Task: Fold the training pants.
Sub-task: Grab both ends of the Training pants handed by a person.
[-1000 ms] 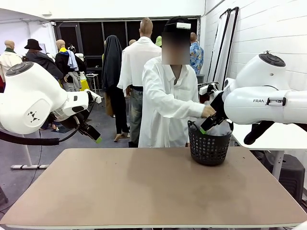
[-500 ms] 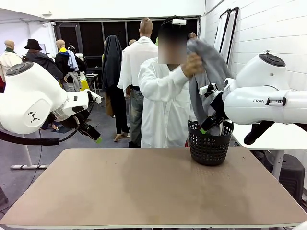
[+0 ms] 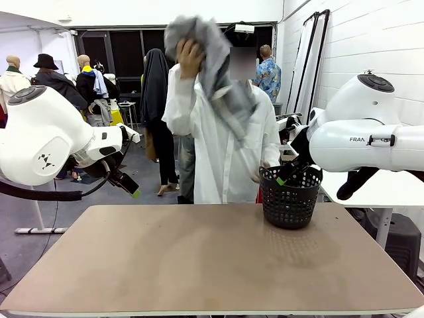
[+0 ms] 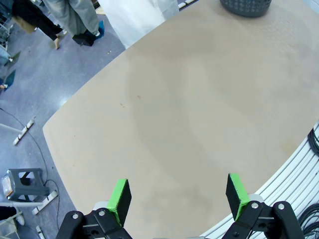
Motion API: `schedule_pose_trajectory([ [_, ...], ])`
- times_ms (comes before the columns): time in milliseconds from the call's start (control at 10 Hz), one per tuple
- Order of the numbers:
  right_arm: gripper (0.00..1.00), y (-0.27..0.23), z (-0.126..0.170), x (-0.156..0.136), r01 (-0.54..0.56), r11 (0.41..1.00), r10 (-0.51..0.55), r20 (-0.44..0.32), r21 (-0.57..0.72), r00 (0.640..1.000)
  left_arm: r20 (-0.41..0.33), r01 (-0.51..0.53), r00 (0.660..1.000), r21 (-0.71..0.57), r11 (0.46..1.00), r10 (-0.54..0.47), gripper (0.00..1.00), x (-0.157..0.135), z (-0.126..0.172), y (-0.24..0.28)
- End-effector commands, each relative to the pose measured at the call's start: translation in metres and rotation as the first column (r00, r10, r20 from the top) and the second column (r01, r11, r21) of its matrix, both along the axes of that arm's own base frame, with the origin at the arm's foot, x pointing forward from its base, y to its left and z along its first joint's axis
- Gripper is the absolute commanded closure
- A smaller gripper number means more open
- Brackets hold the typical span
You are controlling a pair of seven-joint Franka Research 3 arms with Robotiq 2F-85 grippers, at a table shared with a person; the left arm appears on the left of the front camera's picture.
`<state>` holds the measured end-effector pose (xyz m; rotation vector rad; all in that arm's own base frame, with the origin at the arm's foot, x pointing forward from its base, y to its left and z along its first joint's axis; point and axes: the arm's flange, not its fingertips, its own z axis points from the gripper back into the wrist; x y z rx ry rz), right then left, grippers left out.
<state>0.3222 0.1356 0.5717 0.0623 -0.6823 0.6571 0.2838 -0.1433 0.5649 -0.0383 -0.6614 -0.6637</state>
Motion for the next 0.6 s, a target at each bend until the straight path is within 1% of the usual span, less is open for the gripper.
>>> schedule_pose_trajectory([
  [0,0.0,0.0009,0.0,0.0014,0.0,1.0,0.0,0.009,0.004,1.0,0.013,0.001,1.0,0.004,1.0,-0.001,0.0,0.0006,0.0007,-0.0001],
  [500,0.0,0.0009,0.0,0.0014,0.0,1.0,0.0,0.009,0.004,1.0,0.013,0.001,1.0,0.004,1.0,-0.001,0.0,0.0006,0.0007,-0.0001],
])
